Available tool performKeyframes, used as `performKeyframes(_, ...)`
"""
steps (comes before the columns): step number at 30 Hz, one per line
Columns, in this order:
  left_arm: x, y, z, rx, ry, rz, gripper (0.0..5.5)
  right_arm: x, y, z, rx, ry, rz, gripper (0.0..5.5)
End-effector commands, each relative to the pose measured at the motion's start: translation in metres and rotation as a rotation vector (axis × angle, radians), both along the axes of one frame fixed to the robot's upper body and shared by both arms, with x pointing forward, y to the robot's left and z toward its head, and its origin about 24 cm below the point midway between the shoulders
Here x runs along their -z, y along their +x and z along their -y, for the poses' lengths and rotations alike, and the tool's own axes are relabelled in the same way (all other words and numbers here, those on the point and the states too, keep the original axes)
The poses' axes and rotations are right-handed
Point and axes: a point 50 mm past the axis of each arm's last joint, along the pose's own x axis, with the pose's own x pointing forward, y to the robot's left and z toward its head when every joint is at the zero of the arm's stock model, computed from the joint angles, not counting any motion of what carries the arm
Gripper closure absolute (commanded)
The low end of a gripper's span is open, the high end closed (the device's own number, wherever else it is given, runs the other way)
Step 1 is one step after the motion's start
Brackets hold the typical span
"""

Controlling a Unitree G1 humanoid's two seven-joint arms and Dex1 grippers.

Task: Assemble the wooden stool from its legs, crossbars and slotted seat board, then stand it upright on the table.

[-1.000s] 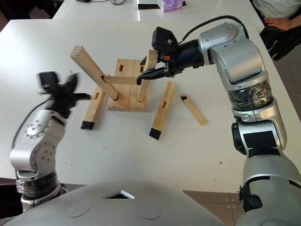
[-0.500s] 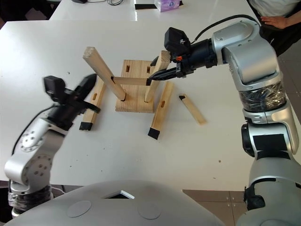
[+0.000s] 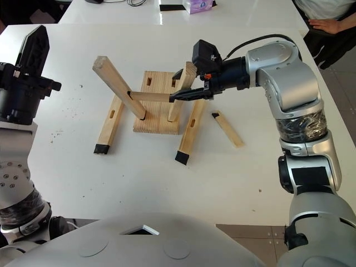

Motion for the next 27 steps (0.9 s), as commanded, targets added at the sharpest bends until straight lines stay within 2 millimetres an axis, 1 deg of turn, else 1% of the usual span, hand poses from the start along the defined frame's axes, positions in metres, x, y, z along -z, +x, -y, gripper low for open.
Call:
performKeyframes(1,-0.007,0.007,0.002,0.031,0.013,0.006,5.5,-0.006,-0.004,0.002,-0.004,0.057,0.025,1.99)
performKeyframes(4,-0.019,0.011,0.005,0.063,0.0,0.037,5.5,-0.01,-0.006,0.007,0.014,0.082,0.038,1.58)
performKeyframes(6,-0.025,0.013,0.008,0.074,0.008,0.045,5.5,-0.014,-0.003,0.012,0.069,0.089,0.072,1.29)
performKeyframes(8,-0.03,0.017,0.009,0.068,0.035,0.05,5.5,-0.021,-0.006,0.015,0.077,0.131,0.083,1.29)
performKeyframes(9,-0.033,0.019,0.01,0.073,0.043,0.052,5.5,-0.027,-0.008,0.016,0.07,0.167,0.095,1.29)
performKeyframes(11,-0.044,0.023,0.017,0.115,0.024,0.079,5.5,-0.051,-0.014,0.016,0.051,0.315,0.131,1.29)
performKeyframes(13,-0.053,0.023,0.027,0.175,0.022,0.099,5.5,-0.074,-0.019,0.011,0.041,0.46,0.159,1.29)
performKeyframes(15,-0.055,0.027,0.036,0.219,0.014,0.086,5.5,-0.087,-0.02,0.002,0.059,0.566,0.171,1.29)
performKeyframes(17,-0.053,0.035,0.042,0.245,0.021,0.06,5.5,-0.087,-0.013,-0.011,0.12,0.606,0.171,1.29)
performKeyframes(19,-0.05,0.044,0.043,0.222,0.036,0.025,5.5,-0.079,-0.008,-0.023,0.162,0.634,0.144,1.29)
performKeyframes(21,-0.053,0.048,0.044,0.224,0.035,0.03,5.5,-0.076,-0.01,-0.028,0.167,0.67,0.127,1.29)
performKeyframes(23,-0.064,0.046,0.043,0.248,0.014,0.07,5.5,-0.085,-0.017,-0.031,0.147,0.75,0.129,1.29)
performKeyframes(27,-0.083,0.038,0.043,0.268,0.007,0.152,5.5,-0.107,-0.03,-0.031,0.077,0.912,0.126,1.85)
